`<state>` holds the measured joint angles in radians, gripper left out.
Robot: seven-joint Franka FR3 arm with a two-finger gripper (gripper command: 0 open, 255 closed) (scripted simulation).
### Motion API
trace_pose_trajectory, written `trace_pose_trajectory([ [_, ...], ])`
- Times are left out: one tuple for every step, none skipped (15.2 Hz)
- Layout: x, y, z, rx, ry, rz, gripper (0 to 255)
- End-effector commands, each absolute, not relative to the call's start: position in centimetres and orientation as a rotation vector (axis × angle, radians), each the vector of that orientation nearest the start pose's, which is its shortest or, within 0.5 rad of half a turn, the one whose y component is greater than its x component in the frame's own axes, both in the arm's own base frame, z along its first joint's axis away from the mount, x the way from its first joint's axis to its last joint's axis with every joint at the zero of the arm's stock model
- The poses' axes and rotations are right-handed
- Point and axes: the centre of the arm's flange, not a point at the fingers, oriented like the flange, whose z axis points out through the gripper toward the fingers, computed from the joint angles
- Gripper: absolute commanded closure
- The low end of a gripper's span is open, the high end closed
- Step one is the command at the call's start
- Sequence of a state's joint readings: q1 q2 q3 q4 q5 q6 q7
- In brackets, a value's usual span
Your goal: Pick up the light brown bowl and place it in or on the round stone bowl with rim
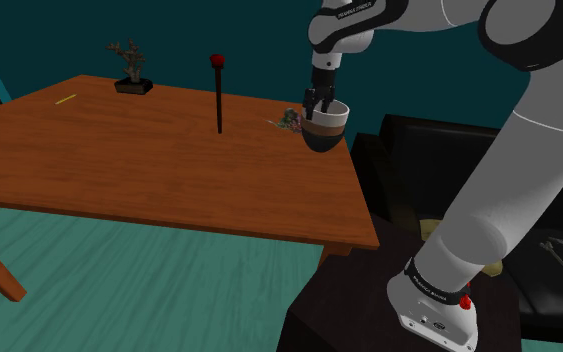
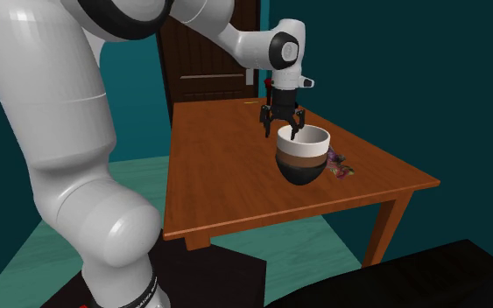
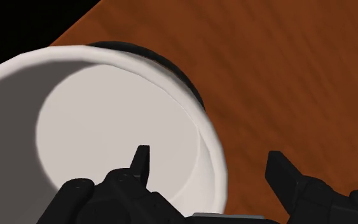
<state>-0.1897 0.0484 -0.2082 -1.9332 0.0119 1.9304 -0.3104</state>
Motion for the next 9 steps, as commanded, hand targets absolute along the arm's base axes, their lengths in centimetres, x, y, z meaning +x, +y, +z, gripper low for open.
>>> trace_pose_trajectory([
  [52.2, -21.7, 45.6, -3.119, 0.144, 0.073, 0],
  [52.2, -21.7, 45.5, -3.119, 0.144, 0.073, 0],
  [52.3, -21.7, 46.9, -3.119, 0.144, 0.073, 0],
  [52.3, -21.7, 48.2, -3.119, 0.144, 0.073, 0],
  [52.4, -21.7, 49.5, -3.119, 0.144, 0.073, 0],
  [52.4, -21.8, 50.5, -3.119, 0.144, 0.073, 0],
  [52.4, -21.8, 50.5, -3.119, 0.144, 0.073, 0],
  [52.4, -21.8, 50.5, -3.119, 0.144, 0.073, 0],
  [52.4, -21.8, 50.5, -3.119, 0.144, 0.073, 0],
])
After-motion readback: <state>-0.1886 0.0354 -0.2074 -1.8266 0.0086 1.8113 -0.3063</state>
